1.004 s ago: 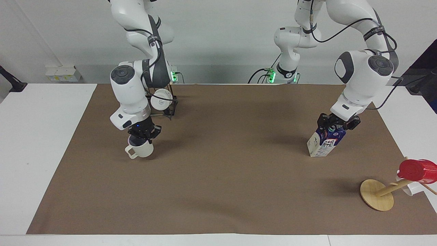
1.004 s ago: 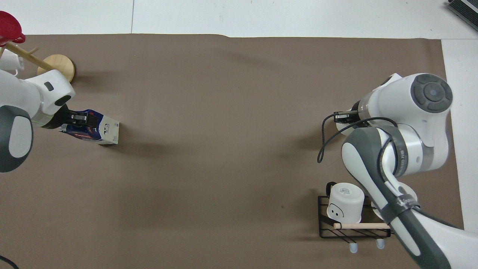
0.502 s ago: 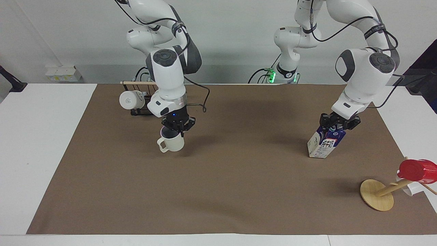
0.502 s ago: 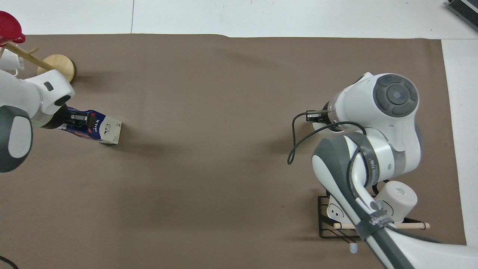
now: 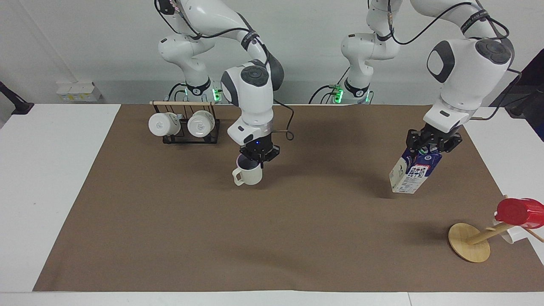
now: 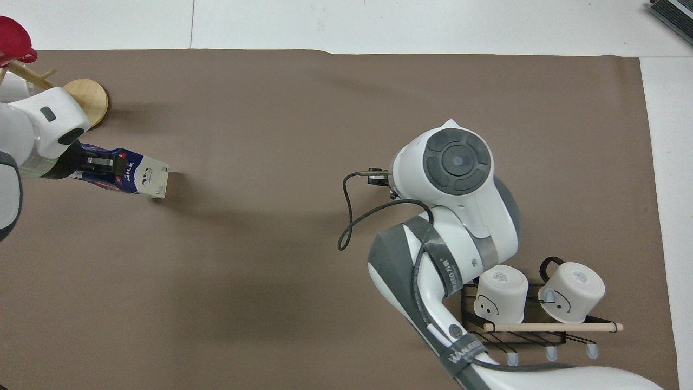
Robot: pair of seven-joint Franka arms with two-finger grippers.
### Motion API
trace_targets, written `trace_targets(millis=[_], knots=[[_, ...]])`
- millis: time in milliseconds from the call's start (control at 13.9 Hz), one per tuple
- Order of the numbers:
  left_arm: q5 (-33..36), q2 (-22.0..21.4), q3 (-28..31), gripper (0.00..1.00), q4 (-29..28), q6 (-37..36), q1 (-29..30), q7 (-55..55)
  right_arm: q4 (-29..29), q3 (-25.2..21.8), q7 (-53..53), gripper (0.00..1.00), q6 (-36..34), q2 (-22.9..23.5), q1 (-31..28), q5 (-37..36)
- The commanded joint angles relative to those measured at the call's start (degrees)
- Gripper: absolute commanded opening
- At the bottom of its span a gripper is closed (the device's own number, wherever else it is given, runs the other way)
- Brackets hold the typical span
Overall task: Place cup and milk on table
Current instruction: 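Carry the carton and mug toward the table centre with both grippers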
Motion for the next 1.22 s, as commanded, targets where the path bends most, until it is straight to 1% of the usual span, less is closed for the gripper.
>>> trace_targets(millis=[0, 143, 215, 287, 430, 574, 861, 932, 1004, 1148], knots=[[-0.3, 0.3, 0.6, 0.54, 3.8, -3.6, -2.0, -2.0, 2.8, -0.1, 5.2, 0.00, 2.1, 4.2, 2.5, -2.2], [-0.3, 0.6, 0.6, 0.54, 6.1, -6.1, -4.0, -5.4, 3.0, 0.0, 5.4, 0.00, 3.2, 4.6, 2.8, -1.9], [-0.3, 0.7, 0.6, 0.54, 6.3, -6.4, -5.1, -7.1, 3.0, 0.0, 5.4, 0.00, 3.7, 4.6, 2.9, -2.0], [-0.3, 0.7, 0.6, 0.54, 6.3, -6.5, -5.9, -8.3, 2.9, 0.0, 5.5, 0.00, 3.8, 4.6, 2.8, -2.2], [-0.1, 0.7, 0.6, 0.54, 6.4, -6.4, -7.7, -10.3, 2.8, 0.0, 5.9, 0.00, 6.5, 5.4, 3.7, -2.2], [-0.1, 0.7, 0.6, 0.54, 6.4, -6.1, -8.6, -12.8, 2.6, 0.0, 6.0, 0.00, 7.0, 5.5, 3.8, -2.1], [-0.1, 0.7, 0.6, 0.54, 6.4, -5.4, -10.2, -13.0, 0.9, 0.0, 5.9, 0.00, 8.0, 5.4, 3.8, -2.1], [-0.1, 0.8, 0.5, 0.54, 6.4, -5.3, -10.5, -13.6, 0.7, 0.0, 6.0, 0.04, 8.1, 5.5, 4.1, -2.1], [0.0, 0.8, 0.4, 0.54, 6.4, -5.2, -11.4, -14.4, 0.6, 0.0, 6.0, 0.20, 8.1, 5.6, 4.2, -2.1], [-0.2, 0.8, 0.2, 0.54, 6.4, -5.0, -13.1, -16.5, 0.7, -0.1, 6.0, 0.54, 7.4, 5.6, 4.2, -2.2]])
